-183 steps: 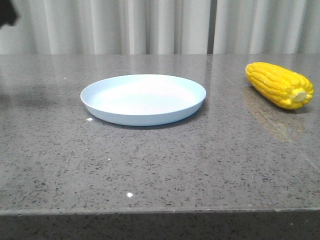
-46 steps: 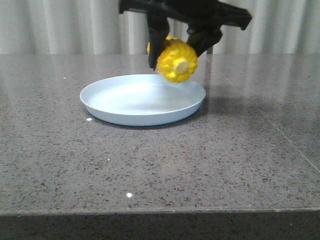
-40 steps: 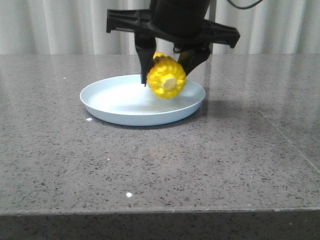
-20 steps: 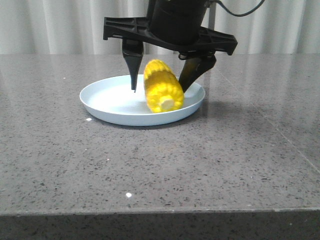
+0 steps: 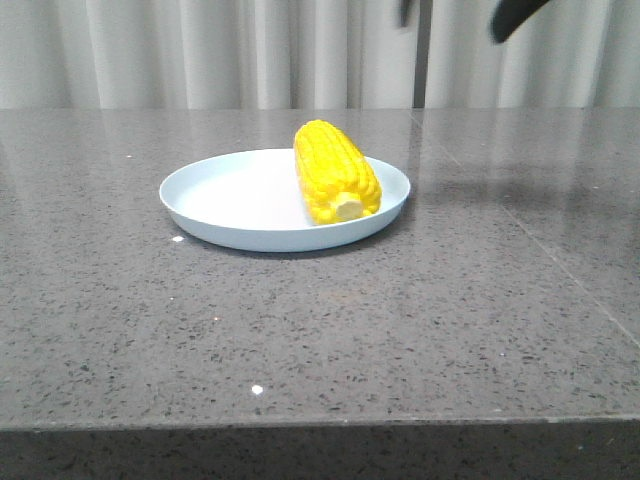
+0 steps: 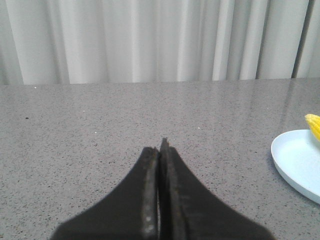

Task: Place corn on plate with both arms

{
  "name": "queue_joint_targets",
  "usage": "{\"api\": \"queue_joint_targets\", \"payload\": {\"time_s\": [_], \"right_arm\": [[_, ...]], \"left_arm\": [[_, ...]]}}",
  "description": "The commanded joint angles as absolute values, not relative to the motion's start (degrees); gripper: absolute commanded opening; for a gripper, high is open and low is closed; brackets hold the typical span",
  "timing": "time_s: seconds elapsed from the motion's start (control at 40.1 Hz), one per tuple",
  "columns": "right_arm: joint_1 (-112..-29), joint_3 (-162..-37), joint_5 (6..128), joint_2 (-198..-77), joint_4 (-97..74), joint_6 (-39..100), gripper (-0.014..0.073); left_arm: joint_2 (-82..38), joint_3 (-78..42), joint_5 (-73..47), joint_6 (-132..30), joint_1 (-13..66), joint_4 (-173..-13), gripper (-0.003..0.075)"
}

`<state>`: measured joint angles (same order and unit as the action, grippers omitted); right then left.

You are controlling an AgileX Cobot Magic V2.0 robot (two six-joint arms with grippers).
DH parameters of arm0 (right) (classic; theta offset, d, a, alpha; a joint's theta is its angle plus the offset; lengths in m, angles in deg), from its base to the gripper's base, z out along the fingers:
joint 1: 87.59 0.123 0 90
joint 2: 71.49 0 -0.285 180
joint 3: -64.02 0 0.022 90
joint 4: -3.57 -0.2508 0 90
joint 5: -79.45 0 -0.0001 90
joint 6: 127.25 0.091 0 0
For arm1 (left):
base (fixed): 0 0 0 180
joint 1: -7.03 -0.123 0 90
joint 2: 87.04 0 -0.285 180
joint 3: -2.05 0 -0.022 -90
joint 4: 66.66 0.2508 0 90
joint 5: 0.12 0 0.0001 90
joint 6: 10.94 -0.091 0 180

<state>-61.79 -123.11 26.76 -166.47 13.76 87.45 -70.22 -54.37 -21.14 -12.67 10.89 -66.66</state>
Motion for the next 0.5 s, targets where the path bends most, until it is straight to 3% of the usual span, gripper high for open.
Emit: {"api": "queue_joint_targets", "payload": {"time_s": [0.0, 0.1, 0.15, 0.3, 0.474], "right_arm": [[-65.5, -122.6, 26.0, -161.5, 15.3, 84.1, 0.0225], [-69.6, -118.6, 26.2, -157.5, 15.3, 82.9, -0.0006], [-71.5, -115.6, 27.0, -155.3, 15.3, 82.9, -0.0073], [-76.7, -107.5, 29.1, -148.9, 15.3, 80.1, -0.0061], [-77.3, -97.7, 30.3, -140.9, 14.9, 75.0, -0.0061]], "left_arm": [[-69.5, -52.9, -16.5, -12.5, 11.4, -66.7, -0.002], [-69.5, -52.9, -16.5, -12.5, 11.4, -66.7, -0.002], [-69.5, -52.9, -16.5, -12.5, 11.4, -66.7, -0.002], [-69.5, -52.9, -16.5, -12.5, 11.4, -66.7, -0.002], [-69.5, -52.9, -16.5, -12.5, 11.4, -66.7, -0.002]]}}
